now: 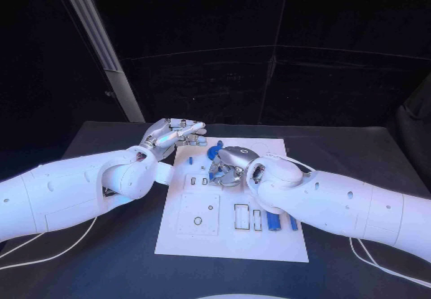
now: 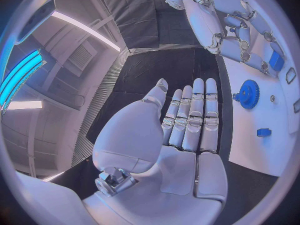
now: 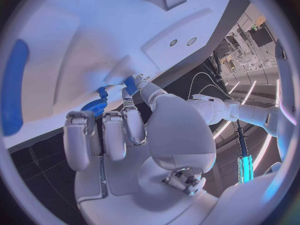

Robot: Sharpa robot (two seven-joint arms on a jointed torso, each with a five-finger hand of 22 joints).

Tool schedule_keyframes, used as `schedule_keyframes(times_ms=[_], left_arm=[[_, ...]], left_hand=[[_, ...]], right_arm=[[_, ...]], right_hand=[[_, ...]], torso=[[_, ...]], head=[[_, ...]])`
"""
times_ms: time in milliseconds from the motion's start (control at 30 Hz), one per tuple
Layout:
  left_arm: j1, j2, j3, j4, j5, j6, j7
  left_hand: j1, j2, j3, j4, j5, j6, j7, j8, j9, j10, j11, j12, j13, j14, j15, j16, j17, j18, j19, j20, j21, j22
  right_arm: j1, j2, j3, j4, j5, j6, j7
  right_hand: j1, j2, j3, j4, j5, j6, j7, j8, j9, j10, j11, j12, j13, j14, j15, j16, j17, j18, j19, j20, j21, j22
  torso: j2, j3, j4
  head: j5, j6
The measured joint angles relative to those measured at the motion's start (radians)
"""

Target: Assemble the parts on the task board

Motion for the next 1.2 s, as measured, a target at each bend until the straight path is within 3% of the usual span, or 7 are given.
schedule_keyframes(times_ms=[533, 933, 1200], left_arm=[[0.001, -0.001, 0.000, 0.001, 0.001, 0.000, -0.001], [0.001, 0.000, 0.000, -0.001, 0.001, 0.000, -0.002], [0.001, 0.000, 0.000, -0.002, 0.001, 0.000, -0.003]], left_hand=[[0.000, 0.000, 0.000, 0.000, 0.000, 0.000, 0.000, 0.000, 0.000, 0.000, 0.000, 0.000, 0.000, 0.000, 0.000, 0.000, 0.000, 0.000, 0.000, 0.000, 0.000, 0.000], [0.000, 0.000, 0.003, -0.003, 0.000, 0.000, 0.000, 0.000, 0.000, 0.000, 0.000, -0.004, 0.000, 0.000, 0.000, 0.000, 0.000, 0.000, 0.000, 0.000, 0.000, -0.001], [0.000, 0.000, 0.003, -0.003, 0.000, 0.000, 0.000, 0.000, 0.000, 0.000, 0.000, -0.005, 0.000, 0.000, 0.000, 0.000, 0.000, 0.000, 0.000, 0.000, 0.000, -0.001]], right_arm=[[0.001, -0.001, 0.001, 0.007, -0.009, 0.027, -0.001], [0.001, -0.004, 0.001, 0.013, -0.011, 0.037, -0.008], [-0.001, -0.007, -0.001, 0.013, -0.016, 0.040, -0.019]], right_hand=[[-0.029, -0.013, -0.006, -0.005, 0.000, 0.001, 0.000, -0.007, 0.010, -0.004, 0.004, -0.005, 0.000, 0.000, 0.000, -0.004, 0.001, 0.000, 0.000, 0.000, 0.000, 0.000], [-0.056, -0.036, -0.017, -0.005, 0.000, 0.006, -0.016, -0.024, 0.018, -0.021, 0.013, -0.029, -0.004, -0.002, 0.006, -0.009, 0.001, 0.000, -0.003, 0.003, 0.000, 0.000], [-0.078, -0.048, -0.020, -0.007, 0.002, -0.063, 0.005, -0.027, 0.000, -0.036, 0.028, -0.056, -0.029, -0.004, 0.018, -0.015, 0.000, 0.000, -0.004, 0.011, -0.005, 0.000]], torso=[[-0.001, 0.0005, -0.0014], [-0.001, 0.0011, -0.0012], [-0.001, 0.0008, -0.0009]], head=[[0.000, -0.002], [-0.001, -0.002], [-0.001, -0.003]])
